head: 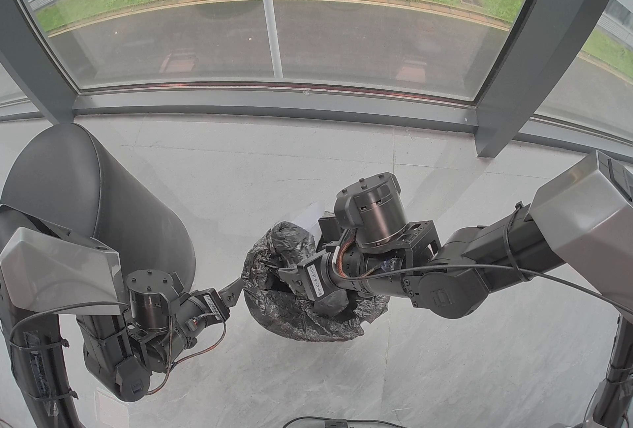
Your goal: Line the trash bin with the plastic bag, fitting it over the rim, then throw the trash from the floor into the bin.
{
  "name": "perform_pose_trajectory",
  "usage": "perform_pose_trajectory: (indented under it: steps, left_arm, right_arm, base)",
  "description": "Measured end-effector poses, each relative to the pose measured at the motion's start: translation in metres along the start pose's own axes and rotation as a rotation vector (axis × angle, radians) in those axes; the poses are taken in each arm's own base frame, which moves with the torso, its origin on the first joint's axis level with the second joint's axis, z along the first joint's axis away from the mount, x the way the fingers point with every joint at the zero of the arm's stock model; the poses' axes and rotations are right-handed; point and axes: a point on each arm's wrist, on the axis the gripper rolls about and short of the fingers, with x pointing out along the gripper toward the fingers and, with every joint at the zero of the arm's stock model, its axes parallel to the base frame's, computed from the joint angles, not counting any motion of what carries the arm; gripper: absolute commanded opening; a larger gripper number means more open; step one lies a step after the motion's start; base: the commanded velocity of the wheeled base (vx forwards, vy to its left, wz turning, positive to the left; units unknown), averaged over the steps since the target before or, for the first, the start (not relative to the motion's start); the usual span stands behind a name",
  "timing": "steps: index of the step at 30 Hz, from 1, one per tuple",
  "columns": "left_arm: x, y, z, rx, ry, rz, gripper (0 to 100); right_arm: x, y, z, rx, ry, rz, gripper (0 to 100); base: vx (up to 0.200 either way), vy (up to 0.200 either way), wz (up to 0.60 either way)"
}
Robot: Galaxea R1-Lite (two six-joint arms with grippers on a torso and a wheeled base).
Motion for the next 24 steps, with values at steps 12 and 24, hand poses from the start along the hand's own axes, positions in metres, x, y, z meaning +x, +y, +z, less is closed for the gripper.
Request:
perform_pose_trajectory:
  steps: [12, 24]
  left_arm:
    - [0.0, 0.0, 0.0, -0.001, 0.001, 0.001, 100]
    - [0.001, 0.001, -0.001, -0.001, 0.005, 0.002, 100]
  right_arm:
    - [-0.002, 0.0, 0.004, 0.01, -0.012, 0.0, 100]
    - [0.015, 0.003, -0.009, 0.144, 0.053, 0.134, 100]
  base:
    - [0.0, 0.0, 0.0]
    - [0.0, 0.0, 0.0]
